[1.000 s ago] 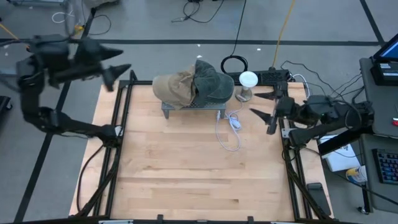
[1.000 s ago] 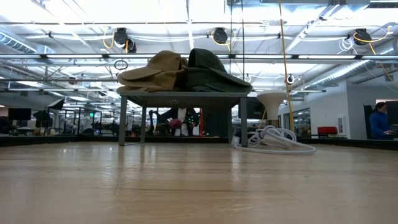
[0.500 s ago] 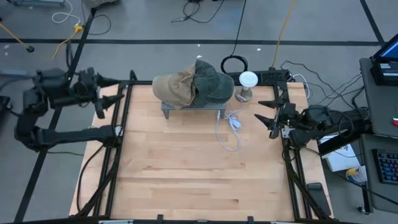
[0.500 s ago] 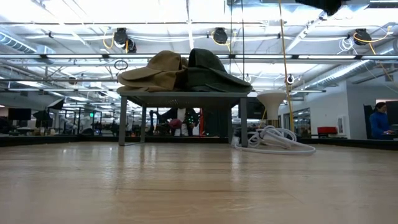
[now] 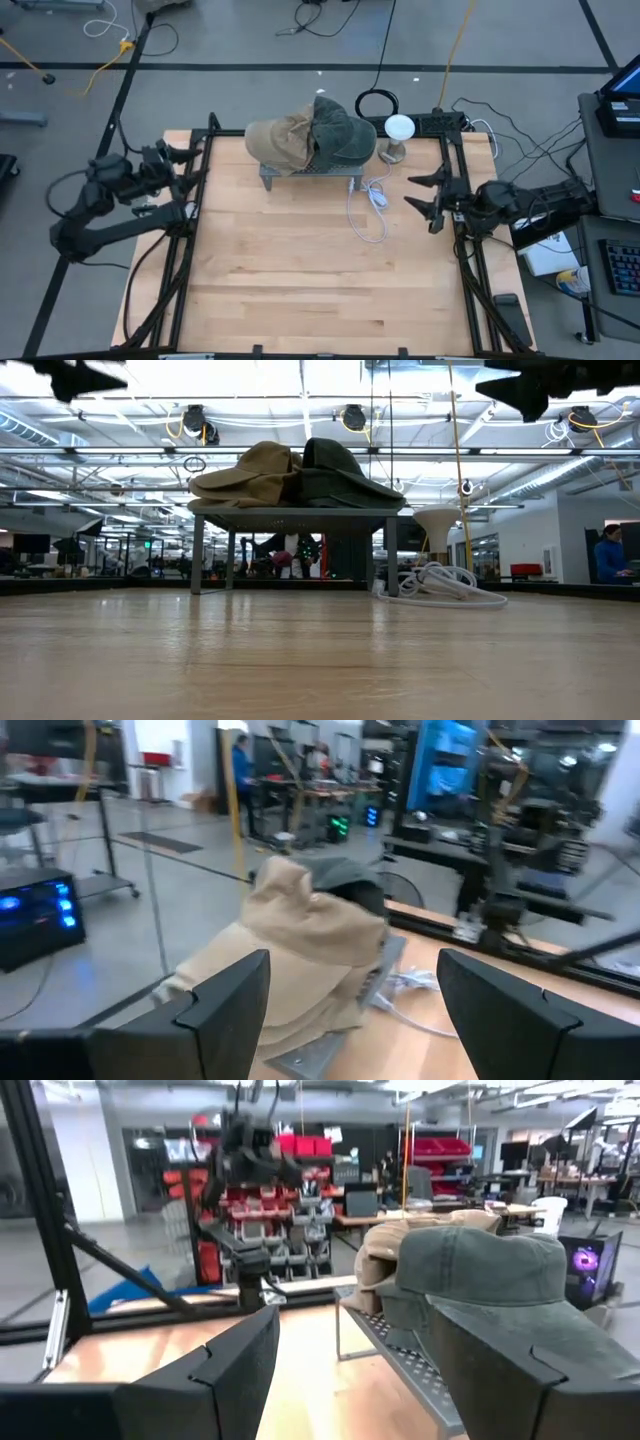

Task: Pick & Place hat
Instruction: Return to Home Position

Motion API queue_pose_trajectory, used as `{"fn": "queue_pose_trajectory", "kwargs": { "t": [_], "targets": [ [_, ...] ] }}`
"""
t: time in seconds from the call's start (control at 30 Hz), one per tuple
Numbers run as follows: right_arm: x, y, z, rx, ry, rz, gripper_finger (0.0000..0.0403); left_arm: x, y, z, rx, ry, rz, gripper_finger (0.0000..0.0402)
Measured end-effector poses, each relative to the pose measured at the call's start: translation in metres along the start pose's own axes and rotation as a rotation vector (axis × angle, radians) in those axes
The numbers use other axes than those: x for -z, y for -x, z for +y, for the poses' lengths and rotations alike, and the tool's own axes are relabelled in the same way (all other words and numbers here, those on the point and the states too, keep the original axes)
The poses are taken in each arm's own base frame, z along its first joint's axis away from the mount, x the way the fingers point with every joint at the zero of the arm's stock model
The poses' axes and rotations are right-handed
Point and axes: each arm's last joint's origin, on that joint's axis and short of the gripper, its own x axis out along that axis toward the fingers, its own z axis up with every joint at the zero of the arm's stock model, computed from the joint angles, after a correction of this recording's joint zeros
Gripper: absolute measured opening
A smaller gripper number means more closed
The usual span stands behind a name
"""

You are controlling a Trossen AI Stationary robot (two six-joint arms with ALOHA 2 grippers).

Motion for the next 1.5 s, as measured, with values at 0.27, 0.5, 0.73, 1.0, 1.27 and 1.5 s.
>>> {"fn": "queue_pose_trajectory", "kwargs": {
  "t": [0.27,0.5,0.73,1.0,1.27,1.5],
  "targets": [
    [0.043,0.000,-0.001,-0.002,-0.074,-0.157,0.0252,0.054,-0.018,0.005,-0.046,0.045,-0.068,0.0294],
    [0.065,0.006,-0.004,-0.003,-0.126,-0.269,0.0252,0.087,-0.041,0.006,-0.045,0.043,-0.080,0.0294],
    [0.067,0.006,-0.004,0.006,-0.104,-0.265,0.0252,0.107,-0.051,0.008,-0.057,0.030,-0.048,0.0294],
    [0.072,0.007,-0.006,0.062,-0.026,-0.210,0.0252,0.125,-0.058,0.009,-0.057,0.064,0.004,0.0294],
    [0.078,0.012,-0.009,0.059,-0.014,-0.150,0.0251,0.137,-0.063,0.010,-0.070,0.058,0.007,0.0294],
    [0.081,0.019,-0.012,0.059,-0.011,-0.130,0.0251,0.148,-0.065,0.011,-0.100,0.037,0.036,0.0294]
  ]
}}
